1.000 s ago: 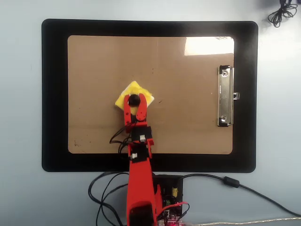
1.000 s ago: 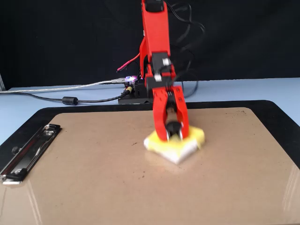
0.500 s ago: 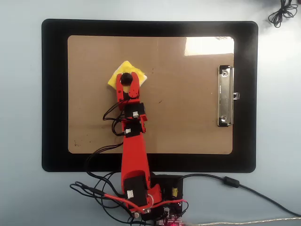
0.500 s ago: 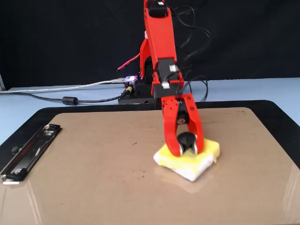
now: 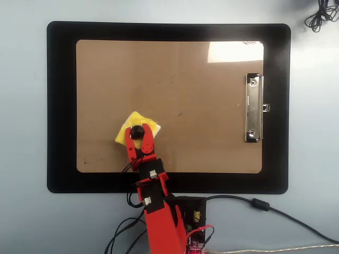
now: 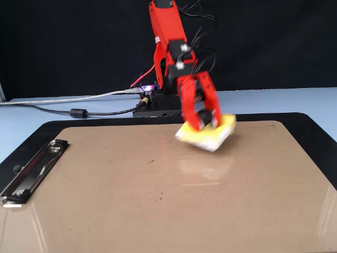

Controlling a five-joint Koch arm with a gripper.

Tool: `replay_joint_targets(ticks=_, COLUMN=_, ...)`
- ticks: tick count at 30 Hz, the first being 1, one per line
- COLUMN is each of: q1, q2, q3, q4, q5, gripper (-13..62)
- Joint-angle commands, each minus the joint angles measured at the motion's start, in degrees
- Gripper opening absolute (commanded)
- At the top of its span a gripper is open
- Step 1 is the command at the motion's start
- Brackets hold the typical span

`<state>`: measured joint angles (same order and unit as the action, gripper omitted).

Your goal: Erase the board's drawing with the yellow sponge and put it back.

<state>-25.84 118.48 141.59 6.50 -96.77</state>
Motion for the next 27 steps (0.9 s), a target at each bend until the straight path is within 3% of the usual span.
replay_joint_targets(ticks=1, q1=-3.7, q2=3.1, q3=-6.5, q4=7.3, q5=-2.5, gripper=-8.0)
replay_joint_targets(ticks=7, q1=-27.1, q2=-4.7, q3=-16.1, q4=10.9, q5=-7.6, gripper=-8.0)
replay_joint_targets(ticks=14, q1=-33.2, q2=-14.0, q3=-21.4, q4=10.0, q5=-7.6, gripper=-7.2)
replay_joint_targets(ticks=15, q1=-33.2, q2=-14.1, q3=-21.2, q4=10.0, q5=-7.6, gripper=-4.3)
replay_joint_targets(ticks=18, q1=-33.2, q2=-14.2, q3=-21.0, q4=10.0, q5=-7.6, gripper=15.1)
replay_joint_targets(ticks=21, q1=-33.1, q2=-14.9, q3=-21.0, q4=10.0, q5=-7.6, gripper=27.2)
replay_joint_targets(ticks=23, q1=-33.1, q2=-14.8, q3=-21.4, q4=10.1, q5=-7.5, gripper=31.9)
replay_joint_targets(ticks=27, q1=-33.0, q2=-12.6, q3=-21.6, q4=12.0, q5=-7.2, gripper=32.9)
